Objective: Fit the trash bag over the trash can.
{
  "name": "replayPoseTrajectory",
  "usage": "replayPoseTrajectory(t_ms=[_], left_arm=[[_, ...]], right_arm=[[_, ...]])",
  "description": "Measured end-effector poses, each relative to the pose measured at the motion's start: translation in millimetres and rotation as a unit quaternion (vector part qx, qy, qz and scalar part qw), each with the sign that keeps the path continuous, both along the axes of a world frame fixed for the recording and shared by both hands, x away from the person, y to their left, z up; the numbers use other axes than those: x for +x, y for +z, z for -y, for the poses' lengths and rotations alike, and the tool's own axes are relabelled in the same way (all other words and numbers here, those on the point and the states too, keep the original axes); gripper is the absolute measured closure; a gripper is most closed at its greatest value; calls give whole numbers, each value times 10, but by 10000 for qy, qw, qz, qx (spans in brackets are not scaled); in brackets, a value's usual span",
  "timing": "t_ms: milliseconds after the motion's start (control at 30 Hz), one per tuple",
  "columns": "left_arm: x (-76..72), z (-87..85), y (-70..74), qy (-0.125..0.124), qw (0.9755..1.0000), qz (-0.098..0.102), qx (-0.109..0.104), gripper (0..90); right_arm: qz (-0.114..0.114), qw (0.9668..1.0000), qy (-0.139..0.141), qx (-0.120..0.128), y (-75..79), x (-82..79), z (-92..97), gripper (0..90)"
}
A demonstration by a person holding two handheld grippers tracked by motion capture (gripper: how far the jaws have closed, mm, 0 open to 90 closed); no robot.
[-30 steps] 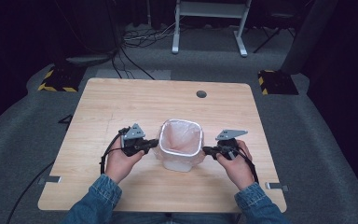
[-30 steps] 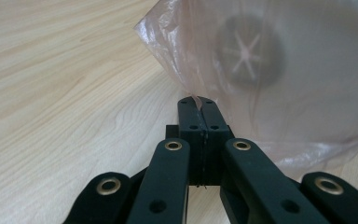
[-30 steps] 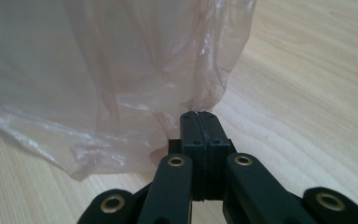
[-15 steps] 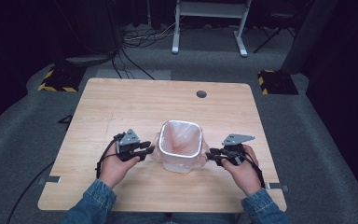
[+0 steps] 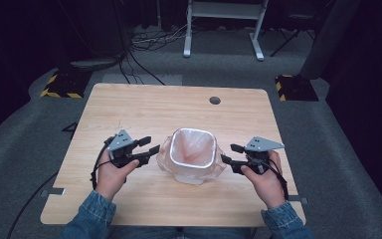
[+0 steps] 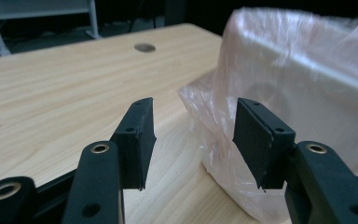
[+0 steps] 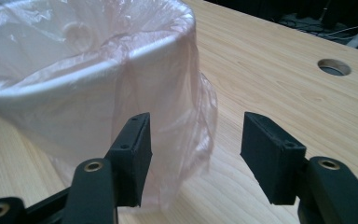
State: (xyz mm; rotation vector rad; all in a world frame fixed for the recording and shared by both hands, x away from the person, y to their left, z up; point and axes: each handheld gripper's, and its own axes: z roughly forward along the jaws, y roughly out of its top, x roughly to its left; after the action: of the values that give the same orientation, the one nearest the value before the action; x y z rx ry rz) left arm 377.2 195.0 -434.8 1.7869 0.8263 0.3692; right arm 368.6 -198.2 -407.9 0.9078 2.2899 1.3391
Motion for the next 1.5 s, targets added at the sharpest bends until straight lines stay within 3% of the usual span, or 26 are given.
replayPoseTrajectory(t_ms=[167, 267, 367, 433, 467, 567, 700, 800, 933, 1200, 1333, 1400, 1500], left_arm=[[122, 266, -162, -257, 9990, -260, 272, 502], [123, 371, -222, -432, 9973, -354, 476, 544], [74, 405, -221, -529, 9952, -352, 744, 582], [20, 435, -222, -651, 9942, -430, 736, 601], [-14, 450, -232, -659, 9944, -350, 746, 609], [-124, 520, -249, -890, 9917, -430, 826, 610], [-253, 641, -247, -1054, 9900, -349, 874, 575], [-292, 668, -215, -962, 9923, -182, 755, 469], [-351, 596, -111, -663, 9954, 109, 680, 340], [-480, 330, 90, -414, 9975, 324, 470, 260], [-517, 209, 137, -264, 9974, 408, 531, 247], [-524, 131, 134, -163, 9976, 387, 549, 247], [-519, 28, 119, -7, 9977, 384, 559, 247]], right_arm=[[-66, 9999, -138, 77, -110, 143, -127, 393], [-187, 9997, -164, 44, -199, 209, -173, 384], [-201, 9997, -118, -116, -261, 206, -189, 396], [-273, 9995, -68, -137, -295, 184, -168, 398], [-295, 9994, -38, -173, -309, 167, -154, 400], [-296, 9990, 49, -343, -339, 76, -82, 400], [-351, 9984, 145, -426, -364, -40, 45, 391], [-329, 9985, 134, -426, -328, -112, 146, 369], [-225, 9990, 92, -363, -213, -163, 243, 364], [-140, 9999, 50, -6, -10, -242, 380, 254], [-148, 9999, -3, 10, 46, -253, 433, 173], [-126, 9999, -47, 14, 75, -245, 456, 188], [-83, 9999, -109, 81, 120, -239, 479, 285]])
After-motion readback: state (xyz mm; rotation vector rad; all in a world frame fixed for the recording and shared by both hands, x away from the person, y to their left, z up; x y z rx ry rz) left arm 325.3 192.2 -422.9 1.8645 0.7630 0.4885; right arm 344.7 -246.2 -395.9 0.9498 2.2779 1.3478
